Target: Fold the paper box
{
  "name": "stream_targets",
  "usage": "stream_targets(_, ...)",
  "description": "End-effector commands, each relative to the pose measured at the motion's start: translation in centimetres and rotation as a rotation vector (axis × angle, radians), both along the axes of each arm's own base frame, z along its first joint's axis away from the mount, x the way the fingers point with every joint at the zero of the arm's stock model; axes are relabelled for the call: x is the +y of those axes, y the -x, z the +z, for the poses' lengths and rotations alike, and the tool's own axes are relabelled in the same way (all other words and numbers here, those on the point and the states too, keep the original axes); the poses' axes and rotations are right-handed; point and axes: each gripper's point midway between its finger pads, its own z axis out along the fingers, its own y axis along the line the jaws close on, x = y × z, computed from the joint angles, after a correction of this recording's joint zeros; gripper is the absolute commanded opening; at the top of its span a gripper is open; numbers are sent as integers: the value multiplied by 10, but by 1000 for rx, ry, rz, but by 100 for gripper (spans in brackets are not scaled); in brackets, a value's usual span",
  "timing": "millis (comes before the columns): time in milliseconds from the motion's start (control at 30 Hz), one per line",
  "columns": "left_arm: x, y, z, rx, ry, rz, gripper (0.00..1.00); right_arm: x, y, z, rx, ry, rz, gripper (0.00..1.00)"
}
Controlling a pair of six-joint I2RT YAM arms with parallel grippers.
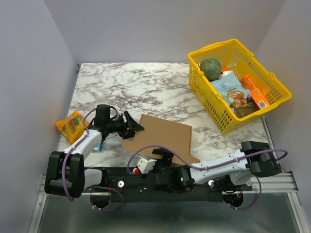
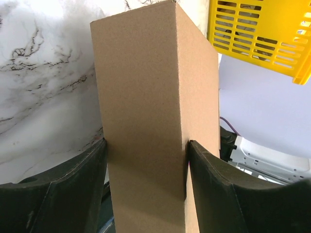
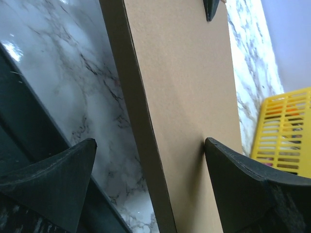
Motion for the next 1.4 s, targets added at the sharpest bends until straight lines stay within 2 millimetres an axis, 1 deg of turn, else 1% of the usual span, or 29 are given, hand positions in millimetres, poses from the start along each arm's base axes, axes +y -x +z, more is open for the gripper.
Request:
stream_targets(0,-5,4,12,12,61,-31,37,-10,-10,1,-106,61,-79,99)
stream_targets(133,-5,6,15,3,66,-34,38,-20,-14,-2,-134,76,-116,97)
stream_targets(200,-5,7,17,2,71,-38,38,-24,-15,-4,-145,80,-128,93)
stream_targets(267,-5,8,18,-2,73,-41,40,-28,-17,-3,-164,90,-140,86)
stream_targets(300,-6,10,18,1,76,-44,42,-30,-18,-4,-165,94,-141,84)
stream_targets(400,-6,12,19,-3,84,-48,50,-29,-17,-3,-139,80,-128,76)
stream_targets(433,-6,13,20,-7,85,-49,57,-29,-17,-3,-131,78,-126,74)
stream_targets(467,-6,13,22,-12,88,-49,61,-29,-16,-6,-114,80,-116,70)
stream_targets(500,-7,13,24,-20,91,-51,67,-29,-17,-3,-106,68,-116,68)
stream_targets(533,-7,13,27,-34,93,-52,79,-31,-17,-5,-100,71,-112,66)
stream_targets(600,-6,12,31,-57,94,-52,87,-32,-17,-3,-80,62,-98,61)
stream_targets(633,-6,11,36,-87,89,-51,94,-33,-17,-1,-70,54,-95,59)
stream_targets(700,-2,9,38,-106,76,-39,99,-33,-15,-2,-29,45,-68,56)
stream_targets(733,1,6,41,-127,66,-26,99,-33,-15,5,-5,11,-59,55)
stream_targets(767,4,5,42,-153,53,-24,99,-32,-13,2,37,7,-35,52)
stream_targets(800,8,2,43,-164,42,-7,99,-32,-14,4,51,-6,-31,50)
stream_targets(833,11,0,48,-192,33,3,99,-33,-14,7,62,-24,-27,49)
stream_targets(867,17,-5,47,-235,-12,21,99,-33,-17,7,75,-26,-27,46)
stream_targets(900,23,-5,44,-231,-45,42,99,-36,-19,4,76,-16,-26,46)
stream_targets(933,28,-9,50,-284,-87,54,99,-37,-21,3,77,-11,-29,46)
stream_targets(967,38,-15,45,-307,-166,97,99,-37,-22,3,77,-5,-26,46)
stream_targets(1000,46,-13,39,-330,-236,87,99,-37,-22,3,82,-3,-21,46)
stream_targets(1033,50,-15,46,-375,-269,99,99,-36,-21,2,86,-2,-15,45)
stream_targets(1100,59,-14,44,-396,-328,116,99,-36,-21,0,94,2,-10,43)
stream_targets(1133,60,-11,48,-418,-330,124,99,-35,-21,0,98,4,-6,41)
stream_targets(1233,60,-4,51,-458,-329,129,99,-34,-20,3,109,0,4,37)
stream_targets(1267,61,-3,51,-467,-338,129,99,-31,-20,11,115,-18,9,37)
stream_targets(1300,62,-1,52,-472,-343,133,99,-29,-18,17,132,-33,32,35)
stream_targets(1367,63,-2,67,-539,-344,142,99,-26,-20,31,150,-62,43,30)
